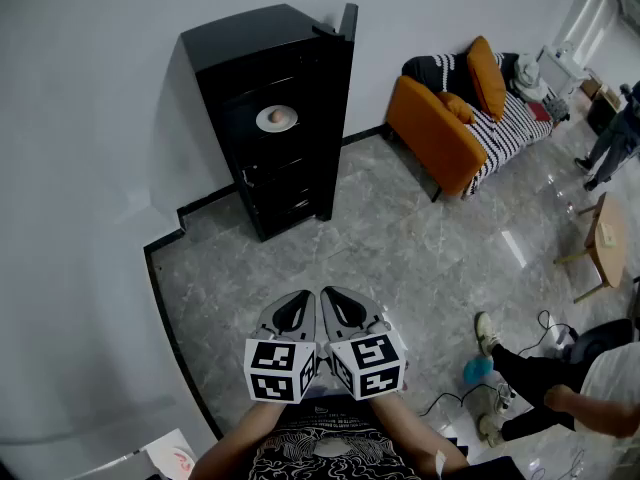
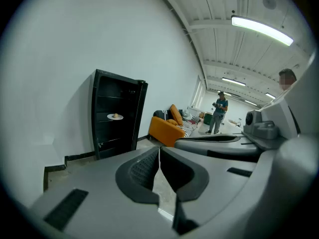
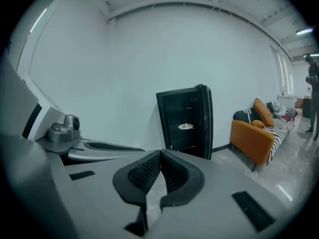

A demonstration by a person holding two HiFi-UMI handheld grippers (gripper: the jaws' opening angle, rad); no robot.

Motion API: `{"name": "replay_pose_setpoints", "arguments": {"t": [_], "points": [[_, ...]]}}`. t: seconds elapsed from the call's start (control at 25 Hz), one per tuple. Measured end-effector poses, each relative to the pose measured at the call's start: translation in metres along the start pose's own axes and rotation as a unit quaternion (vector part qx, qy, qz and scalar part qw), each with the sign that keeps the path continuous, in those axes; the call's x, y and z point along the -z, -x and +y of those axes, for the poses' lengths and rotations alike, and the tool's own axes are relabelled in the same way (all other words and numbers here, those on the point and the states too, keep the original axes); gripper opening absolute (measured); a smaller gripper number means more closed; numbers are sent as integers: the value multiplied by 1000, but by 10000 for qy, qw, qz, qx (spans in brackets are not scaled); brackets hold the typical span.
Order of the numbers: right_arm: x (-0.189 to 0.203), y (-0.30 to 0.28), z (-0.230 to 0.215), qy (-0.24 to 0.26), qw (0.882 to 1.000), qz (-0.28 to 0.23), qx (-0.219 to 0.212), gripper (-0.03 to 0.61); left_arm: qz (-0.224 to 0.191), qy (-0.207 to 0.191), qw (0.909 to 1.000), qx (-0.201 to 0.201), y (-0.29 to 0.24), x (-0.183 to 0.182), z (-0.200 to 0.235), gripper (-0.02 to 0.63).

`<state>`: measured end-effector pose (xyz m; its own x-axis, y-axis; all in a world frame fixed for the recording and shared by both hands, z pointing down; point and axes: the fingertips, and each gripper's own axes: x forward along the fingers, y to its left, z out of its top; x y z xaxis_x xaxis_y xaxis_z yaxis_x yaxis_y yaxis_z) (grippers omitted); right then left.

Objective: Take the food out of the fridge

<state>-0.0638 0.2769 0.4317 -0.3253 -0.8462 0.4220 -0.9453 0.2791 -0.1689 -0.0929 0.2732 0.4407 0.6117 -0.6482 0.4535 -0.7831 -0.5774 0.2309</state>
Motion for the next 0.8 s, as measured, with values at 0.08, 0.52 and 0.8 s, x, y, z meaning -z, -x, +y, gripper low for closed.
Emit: {"name": "replay_pose_setpoints", "arguments": {"t": [0.08,0.52,0.8], "points": [[-1,0,3,27,10000,0,2,21,-27,-1,10000,-1,3,-2,2,21],[-9,0,2,77,9999,-62,125,23,-114,-100,9998,106,0,-13,4,21],[-17,-13,-1,157,9998,-105,84,23,-178,-129,9997,83,-10,-20,13,21]]}}
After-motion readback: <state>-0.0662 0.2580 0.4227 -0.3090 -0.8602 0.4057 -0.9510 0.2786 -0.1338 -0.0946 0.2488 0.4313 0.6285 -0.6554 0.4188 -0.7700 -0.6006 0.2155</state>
